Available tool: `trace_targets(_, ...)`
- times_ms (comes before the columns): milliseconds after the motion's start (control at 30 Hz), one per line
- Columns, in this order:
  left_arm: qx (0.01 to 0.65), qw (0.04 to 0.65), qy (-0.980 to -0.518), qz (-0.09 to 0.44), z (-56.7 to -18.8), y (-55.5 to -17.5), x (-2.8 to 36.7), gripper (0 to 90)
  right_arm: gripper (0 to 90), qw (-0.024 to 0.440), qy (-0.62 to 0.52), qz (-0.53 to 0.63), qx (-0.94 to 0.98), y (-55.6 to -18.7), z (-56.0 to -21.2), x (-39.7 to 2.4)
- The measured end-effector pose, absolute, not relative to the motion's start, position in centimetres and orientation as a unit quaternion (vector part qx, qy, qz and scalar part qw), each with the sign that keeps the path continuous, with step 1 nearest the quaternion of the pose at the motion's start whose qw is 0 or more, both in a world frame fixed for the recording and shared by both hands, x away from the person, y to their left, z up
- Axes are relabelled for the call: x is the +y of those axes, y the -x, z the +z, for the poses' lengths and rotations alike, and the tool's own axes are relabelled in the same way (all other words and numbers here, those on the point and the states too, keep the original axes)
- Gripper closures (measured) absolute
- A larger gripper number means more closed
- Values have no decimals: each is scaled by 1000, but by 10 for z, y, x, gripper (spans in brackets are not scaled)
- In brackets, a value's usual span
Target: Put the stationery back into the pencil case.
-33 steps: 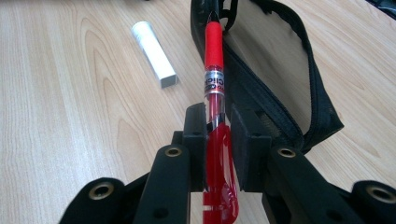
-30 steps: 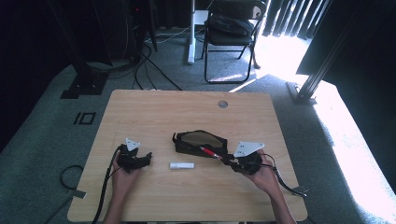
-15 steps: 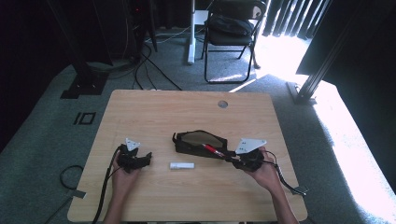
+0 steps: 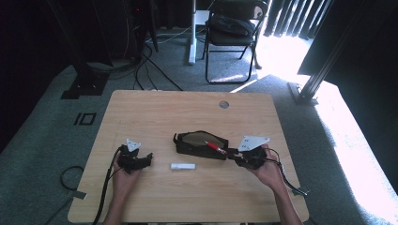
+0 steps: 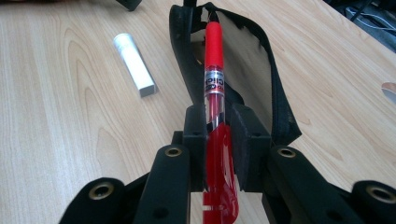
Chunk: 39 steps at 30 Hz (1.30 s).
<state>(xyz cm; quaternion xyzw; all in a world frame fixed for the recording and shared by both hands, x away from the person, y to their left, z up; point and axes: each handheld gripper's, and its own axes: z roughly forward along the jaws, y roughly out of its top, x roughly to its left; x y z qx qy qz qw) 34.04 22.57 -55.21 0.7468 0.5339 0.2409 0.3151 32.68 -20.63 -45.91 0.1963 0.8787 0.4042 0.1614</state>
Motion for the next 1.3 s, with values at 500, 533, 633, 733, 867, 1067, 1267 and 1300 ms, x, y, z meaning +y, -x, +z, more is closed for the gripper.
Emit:
trace_targets(500, 534, 315, -747, 241, -552, -340, 226, 259, 767, 168, -199, 406, 876, -331, -454, -210)
trace_targets(533, 534, 315, -747, 241, -552, -340, 226, 260, 768, 168, -199, 407, 876, -331, -454, -210)
trace_targets(633, 534, 315, -747, 241, -552, -340, 226, 259, 767, 170, -198, 406, 876, -333, -452, -210)
trace_targets(733, 534, 315, -747, 241, -552, -340, 226, 260, 768, 171, -197, 407, 875, -334, -450, -210)
trace_targets(867, 534, 315, -747, 241, -552, -340, 226, 259, 768, 175, -195, 405, 876, -336, -447, -211)
trace_targets(1067, 534, 315, -747, 241, -552, -340, 226, 260, 767, 178, -193, 403, 877, -339, -444, -210)
trace_targets(1267, 534, 315, -747, 241, -552, -340, 226, 260, 768, 179, -193, 402, 877, -343, -444, -210)
trace_targets(1300, 534, 315, -747, 241, -552, -340, 226, 259, 768, 179, -194, 402, 877, -344, -444, -210)
